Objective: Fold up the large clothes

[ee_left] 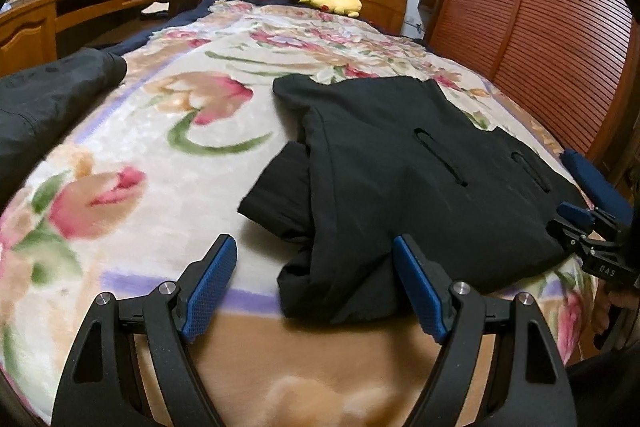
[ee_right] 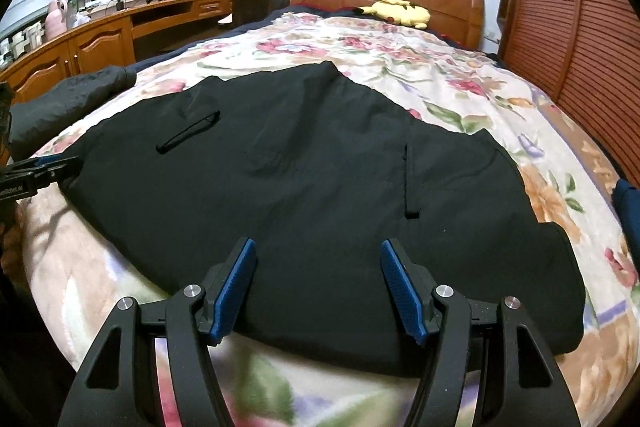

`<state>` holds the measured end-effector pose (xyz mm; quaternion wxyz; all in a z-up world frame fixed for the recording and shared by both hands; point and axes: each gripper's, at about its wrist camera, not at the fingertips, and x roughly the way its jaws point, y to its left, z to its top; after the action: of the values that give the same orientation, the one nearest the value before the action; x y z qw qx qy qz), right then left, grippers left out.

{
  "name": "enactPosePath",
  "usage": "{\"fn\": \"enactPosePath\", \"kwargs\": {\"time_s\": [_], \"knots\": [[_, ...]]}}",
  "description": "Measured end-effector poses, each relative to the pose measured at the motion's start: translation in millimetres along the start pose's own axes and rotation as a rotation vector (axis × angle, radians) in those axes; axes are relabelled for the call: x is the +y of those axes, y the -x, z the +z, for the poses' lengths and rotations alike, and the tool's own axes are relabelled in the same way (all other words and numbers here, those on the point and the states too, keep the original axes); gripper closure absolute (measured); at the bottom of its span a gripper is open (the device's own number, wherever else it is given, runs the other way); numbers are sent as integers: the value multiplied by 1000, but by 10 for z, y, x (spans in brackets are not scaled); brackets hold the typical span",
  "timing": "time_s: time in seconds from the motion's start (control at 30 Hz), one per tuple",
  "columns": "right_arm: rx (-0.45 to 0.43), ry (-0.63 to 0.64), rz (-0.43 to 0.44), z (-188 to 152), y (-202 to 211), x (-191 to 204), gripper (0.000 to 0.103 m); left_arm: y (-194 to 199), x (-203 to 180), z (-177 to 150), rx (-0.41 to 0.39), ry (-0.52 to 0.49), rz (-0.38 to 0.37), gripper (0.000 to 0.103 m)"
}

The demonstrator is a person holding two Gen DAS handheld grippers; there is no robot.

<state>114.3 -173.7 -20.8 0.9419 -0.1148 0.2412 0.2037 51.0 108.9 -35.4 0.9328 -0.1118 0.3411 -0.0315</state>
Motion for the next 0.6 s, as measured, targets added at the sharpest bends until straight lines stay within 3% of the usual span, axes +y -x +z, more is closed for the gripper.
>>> {"fn": "enactPosePath", "kwargs": {"time_s": [0.13, 0.2, 0.3, 0.47, 0.6], "knots": [[5, 15, -6, 5, 14, 34, 36, -48, -47, -9, 17, 7, -19, 33], [8, 22, -4, -1, 26, 39, 36, -54, -74, -9, 18, 8, -42, 49], [10, 29, 3, -8, 30, 21, 36, -38, -149, -7, 3, -13, -30, 59], [21, 42, 3, 14, 40, 23, 36, 82, -239, 65, -52, -12, -15, 83], [22, 44, 13, 24, 96, -20, 36, 280, -471, 249, -129, -51, 17, 90]]}}
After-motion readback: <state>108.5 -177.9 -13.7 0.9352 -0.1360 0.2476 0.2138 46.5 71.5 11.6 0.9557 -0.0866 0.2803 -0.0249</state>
